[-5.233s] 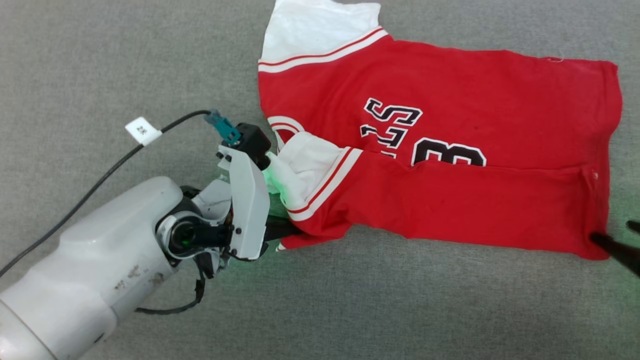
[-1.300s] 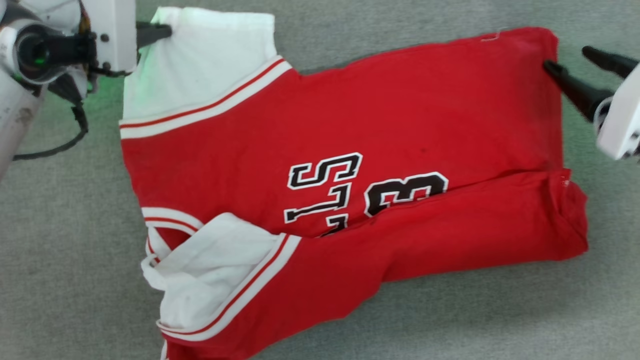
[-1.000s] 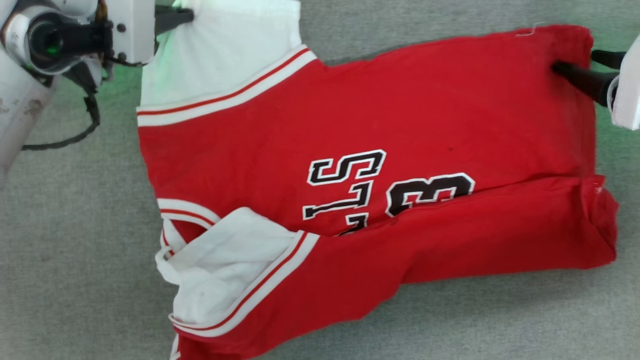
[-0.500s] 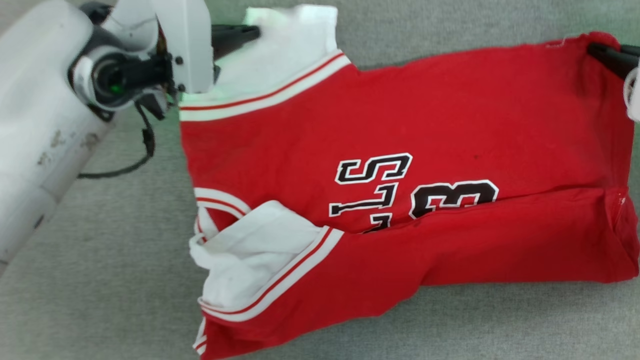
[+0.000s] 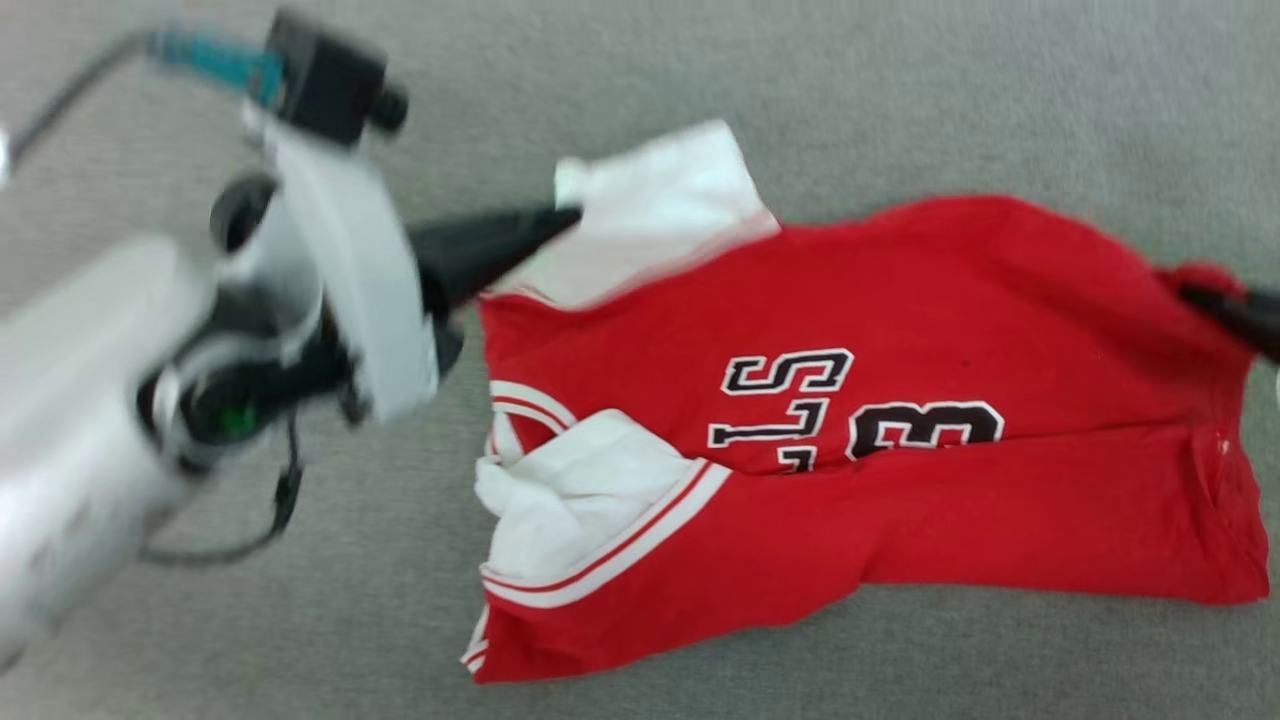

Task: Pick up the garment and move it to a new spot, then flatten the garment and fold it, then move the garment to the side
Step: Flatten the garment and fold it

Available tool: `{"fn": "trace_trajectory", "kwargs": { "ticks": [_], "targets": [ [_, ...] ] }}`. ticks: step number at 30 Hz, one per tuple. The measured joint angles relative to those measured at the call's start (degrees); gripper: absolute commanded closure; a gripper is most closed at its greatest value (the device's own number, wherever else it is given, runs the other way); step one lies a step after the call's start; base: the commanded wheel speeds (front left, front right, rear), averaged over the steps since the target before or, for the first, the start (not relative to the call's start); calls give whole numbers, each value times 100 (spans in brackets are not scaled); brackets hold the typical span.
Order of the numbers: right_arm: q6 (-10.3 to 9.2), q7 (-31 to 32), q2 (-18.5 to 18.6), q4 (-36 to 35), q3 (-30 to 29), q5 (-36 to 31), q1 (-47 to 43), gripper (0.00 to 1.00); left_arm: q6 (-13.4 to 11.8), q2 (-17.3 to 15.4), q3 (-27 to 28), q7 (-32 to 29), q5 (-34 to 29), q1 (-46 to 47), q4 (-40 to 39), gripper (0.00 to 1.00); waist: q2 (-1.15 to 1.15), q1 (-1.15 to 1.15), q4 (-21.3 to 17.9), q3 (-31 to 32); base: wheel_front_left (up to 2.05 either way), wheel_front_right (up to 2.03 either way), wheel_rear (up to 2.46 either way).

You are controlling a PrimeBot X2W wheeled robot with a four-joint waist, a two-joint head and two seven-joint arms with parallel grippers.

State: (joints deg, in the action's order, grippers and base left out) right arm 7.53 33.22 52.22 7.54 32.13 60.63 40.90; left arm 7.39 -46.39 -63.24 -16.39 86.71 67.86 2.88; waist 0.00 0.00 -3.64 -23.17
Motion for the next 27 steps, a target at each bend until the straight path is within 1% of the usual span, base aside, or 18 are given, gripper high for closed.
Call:
{"fn": "trace_trajectory", "kwargs": {
  "ticks": [3,7,13,15,17,19,21,25,27],
  "targets": [
    [-1,-172,314,-285,-31,158,-540,100,0,-345,-130,443,-164,-464,-455,100,0,0,103,184,0,0,0],
    [-2,-430,677,-497,-140,333,-1268,100,0,-623,-304,1015,-274,-1045,-984,100,0,0,256,365,0,0,0],
    [-1,-808,789,-580,-364,613,-2007,100,0,-1009,-508,1869,-376,-1855,-1371,100,0,0,382,484,0,0,0],
    [-1,-892,833,-541,-442,611,-2178,100,0,-1056,-595,2030,-378,-2081,-1401,100,0,0,385,455,0,0,0],
    [-2,-968,843,-424,-517,609,-2315,100,0,-981,-735,2051,-466,-2292,-1393,100,0,0,389,414,0,0,0],
    [-2,-1063,773,-281,-577,582,-2404,100,0,-826,-799,2150,-511,-2441,-1247,100,0,0,399,380,0,0,0],
    [-1,-1166,625,-156,-613,549,-2407,100,0,-632,-831,2247,-559,-2485,-1011,100,0,0,411,343,0,0,0],
    [-2,-1295,255,73,-658,471,-2371,100,1,-110,-870,2416,-593,-2465,-549,100,0,0,442,222,0,0,0],
    [-2,-1334,134,166,-644,366,-2267,100,0,26,-883,2483,-672,-2427,-281,100,0,0,450,153,0,0,0]
  ]
}}
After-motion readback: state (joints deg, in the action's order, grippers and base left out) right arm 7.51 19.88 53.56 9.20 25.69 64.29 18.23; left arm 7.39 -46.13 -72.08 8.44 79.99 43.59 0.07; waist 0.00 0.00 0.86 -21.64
